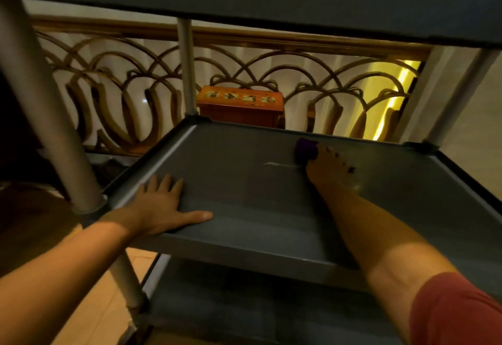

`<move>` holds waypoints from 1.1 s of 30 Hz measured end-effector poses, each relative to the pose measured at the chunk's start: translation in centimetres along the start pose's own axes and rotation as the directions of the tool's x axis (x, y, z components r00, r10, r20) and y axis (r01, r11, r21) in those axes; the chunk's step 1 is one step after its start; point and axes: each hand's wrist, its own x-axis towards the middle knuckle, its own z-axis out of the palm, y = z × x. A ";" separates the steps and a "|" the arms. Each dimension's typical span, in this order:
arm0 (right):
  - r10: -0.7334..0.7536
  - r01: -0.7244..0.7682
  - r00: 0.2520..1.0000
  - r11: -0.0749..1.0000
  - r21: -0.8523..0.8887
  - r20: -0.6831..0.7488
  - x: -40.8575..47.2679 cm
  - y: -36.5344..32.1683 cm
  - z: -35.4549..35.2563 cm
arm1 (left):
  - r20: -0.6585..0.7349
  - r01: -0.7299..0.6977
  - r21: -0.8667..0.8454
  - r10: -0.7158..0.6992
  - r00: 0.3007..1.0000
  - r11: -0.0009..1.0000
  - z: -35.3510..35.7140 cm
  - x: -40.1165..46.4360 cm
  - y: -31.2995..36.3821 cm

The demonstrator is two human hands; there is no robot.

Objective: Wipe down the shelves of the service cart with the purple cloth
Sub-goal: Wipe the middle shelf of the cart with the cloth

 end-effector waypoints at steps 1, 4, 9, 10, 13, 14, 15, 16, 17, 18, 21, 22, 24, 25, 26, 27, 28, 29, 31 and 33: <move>0.018 -0.017 1.000 0.999 0.035 -0.003 0.1 -0.6 0.4 | -0.014 -0.002 0.008 0.003 1.000 1.000 0.3 0.0 0.0; 0.024 -0.031 0.998 0.991 0.134 0.059 0.0 -4.2 1.9 | 0.016 0.006 -0.022 -0.006 1.000 1.000 0.0 0.5 0.3; -0.281 0.225 0.943 0.934 0.279 0.180 -5.3 -14.4 4.2 | -0.041 -0.022 -0.059 0.019 0.999 0.998 0.1 0.0 0.0; -0.346 0.275 0.916 0.910 0.312 0.201 -6.8 -16.1 4.5 | -0.076 -0.030 -0.072 0.024 0.997 0.997 0.0 -0.3 0.0; -0.455 0.359 0.836 0.876 0.323 0.305 -8.1 -17.5 2.9 | -0.301 -0.009 -0.079 -0.015 0.954 0.997 -0.1 -1.9 -0.3; -0.468 0.376 0.817 0.876 0.303 0.338 -7.4 -16.7 2.1 | -0.343 0.010 -0.055 -0.028 0.939 0.998 0.0 -2.7 -0.7; -0.451 0.372 0.817 0.889 0.267 0.361 -6.7 -15.6 1.5 | -0.331 0.029 -0.039 -0.040 0.943 0.999 0.5 -3.4 -1.3; -0.414 0.356 0.838 0.908 0.220 0.354 -5.9 -14.5 1.1 | -0.276 0.050 -0.043 -0.060 0.959 0.998 0.8 -4.2 -1.9; -0.371 0.337 0.873 0.928 0.157 0.317 -5.3 -13.5 1.0 | -0.203 0.068 -0.060 -0.079 0.976 0.996 1.2 -4.9 -2.2; -0.347 0.330 0.899 0.938 0.109 0.268 -5.1 -13.0 1.2 | -0.154 0.077 -0.079 -0.089 0.984 0.994 1.5 -5.5 -2.3; -0.381 0.324 0.895 0.913 0.250 0.232 -6.2 -14.7 2.7 | -0.162 0.072 -0.099 -0.088 0.983 0.992 1.7 -5.9 -2.1; -0.408 0.330 0.885 0.889 0.318 0.225 -6.7 -15.7 2.9 | -0.169 0.069 -0.107 -0.086 0.982 0.992 1.6 -5.8 -2.1; -0.458 0.344 0.862 0.842 0.416 0.215 -8.0 -17.1 2.8 | -0.188 0.058 -0.120 -0.080 0.979 0.991 1.7 -5.7 -2.3; -0.494 0.361 0.840 0.817 0.449 0.225 -8.8 -17.6 2.6 | -0.206 0.051 -0.130 -0.077 0.976 0.990 1.9 -5.6 -2.5; -0.530 0.370 0.809 0.795 0.480 0.253 -9.7 -17.8 2.1 | -0.227 0.046 -0.143 -0.078 0.971 0.989 2.1 -5.6 -2.7; -0.566 0.379 0.775 0.773 0.509 0.283 -10.8 -18.0 1.7 | -0.247 0.043 -0.155 -0.081 0.966 0.987 2.2 -5.5 -2.9; -0.605 0.395 0.735 0.748 0.534 0.304 -11.8 -17.9 1.2 | -0.263 0.038 -0.165 -0.082 0.961 0.986 2.3 -5.4 -2.8; -0.644 0.411 0.693 0.722 0.556 0.323 -13.0 -17.6 0.8 | -0.272 0.033 -0.176 -0.081 0.959 0.984 2.3 -5.5 -2.7; -0.703 0.470 0.628 0.684 0.558 0.332 -15.2 -16.6 0.0 | -0.272 0.033 -0.203 -0.088 0.958 0.979 2.2 -5.4 -2.7; -0.735 0.548 0.598 0.666 0.506 0.319 -16.4 -14.6 -1.2 | -0.258 0.037 -0.228 -0.097 0.961 0.973 2.1 -5.5 -2.7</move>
